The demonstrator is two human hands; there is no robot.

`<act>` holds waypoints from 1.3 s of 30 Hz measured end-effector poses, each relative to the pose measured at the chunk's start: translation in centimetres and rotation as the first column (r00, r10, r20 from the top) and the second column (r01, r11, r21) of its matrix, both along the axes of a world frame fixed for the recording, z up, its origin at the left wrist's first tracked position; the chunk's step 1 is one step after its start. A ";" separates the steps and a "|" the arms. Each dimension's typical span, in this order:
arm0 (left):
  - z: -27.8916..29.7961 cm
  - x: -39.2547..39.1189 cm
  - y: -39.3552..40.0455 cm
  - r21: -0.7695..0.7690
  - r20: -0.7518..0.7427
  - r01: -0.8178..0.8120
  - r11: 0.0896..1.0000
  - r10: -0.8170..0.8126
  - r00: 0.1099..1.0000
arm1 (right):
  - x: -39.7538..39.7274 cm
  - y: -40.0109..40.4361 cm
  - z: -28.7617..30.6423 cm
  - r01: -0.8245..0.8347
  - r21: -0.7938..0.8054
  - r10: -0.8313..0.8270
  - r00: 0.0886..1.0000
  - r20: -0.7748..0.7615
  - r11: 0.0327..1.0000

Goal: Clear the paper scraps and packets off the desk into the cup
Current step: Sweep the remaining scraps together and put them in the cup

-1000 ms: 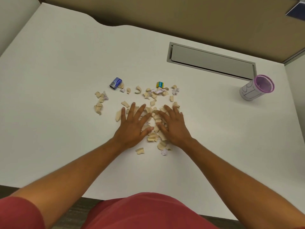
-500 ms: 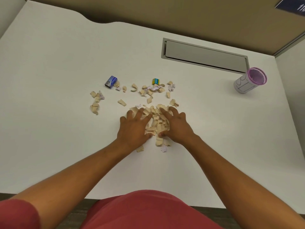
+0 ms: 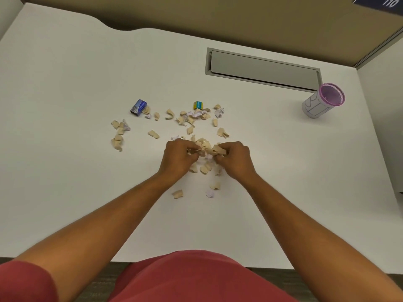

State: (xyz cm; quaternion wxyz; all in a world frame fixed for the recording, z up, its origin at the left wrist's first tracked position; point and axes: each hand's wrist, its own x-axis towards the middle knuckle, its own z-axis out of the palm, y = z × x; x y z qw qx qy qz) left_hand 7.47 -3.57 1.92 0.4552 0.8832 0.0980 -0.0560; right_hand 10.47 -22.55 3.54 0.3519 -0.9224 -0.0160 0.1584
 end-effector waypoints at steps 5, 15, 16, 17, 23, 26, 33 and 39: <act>1.9 2.0 -2.2 -0.353 -0.162 -0.197 0.915 0.147 0.976 | 1.8 -4.4 1.4 0.290 0.396 -0.159 0.930 -0.332 0.871; 4.6 9.4 -13.6 -0.570 -0.177 -0.131 0.811 0.035 0.984 | 6.0 -15.8 4.9 0.513 0.638 -0.202 0.844 -0.497 0.574; 4.9 10.3 -15.0 -0.568 -0.170 -0.118 0.815 0.024 0.985 | 6.6 -17.1 5.3 0.526 0.649 -0.212 0.840 -0.500 0.549; 5.3 11.3 -16.5 -0.567 -0.162 -0.105 0.817 0.014 0.987 | 7.2 -18.5 5.7 0.536 0.659 -0.224 0.836 -0.501 0.528; 7.5 17.7 -25.6 -0.544 -0.103 -0.011 0.839 -0.054 0.993 | 12.6 -26.4 7.6 0.540 0.678 -0.348 0.841 -0.414 0.499; 8.9 21.2 -30.4 -0.477 -0.065 0.041 0.878 -0.081 0.995 | 16.0 -30.4 8.5 0.525 0.671 -0.403 0.846 -0.348 0.523; 9.6 28.2 -37.9 0.057 0.079 0.264 0.963 -0.268 0.960 | 19.8 -35.2 8.6 0.558 0.607 -0.507 0.816 -0.277 0.566; 8.7 30.0 -40.7 0.479 0.006 0.437 0.761 -0.501 0.865 | 19.5 -37.1 6.7 0.600 0.586 -0.552 0.783 -0.288 0.545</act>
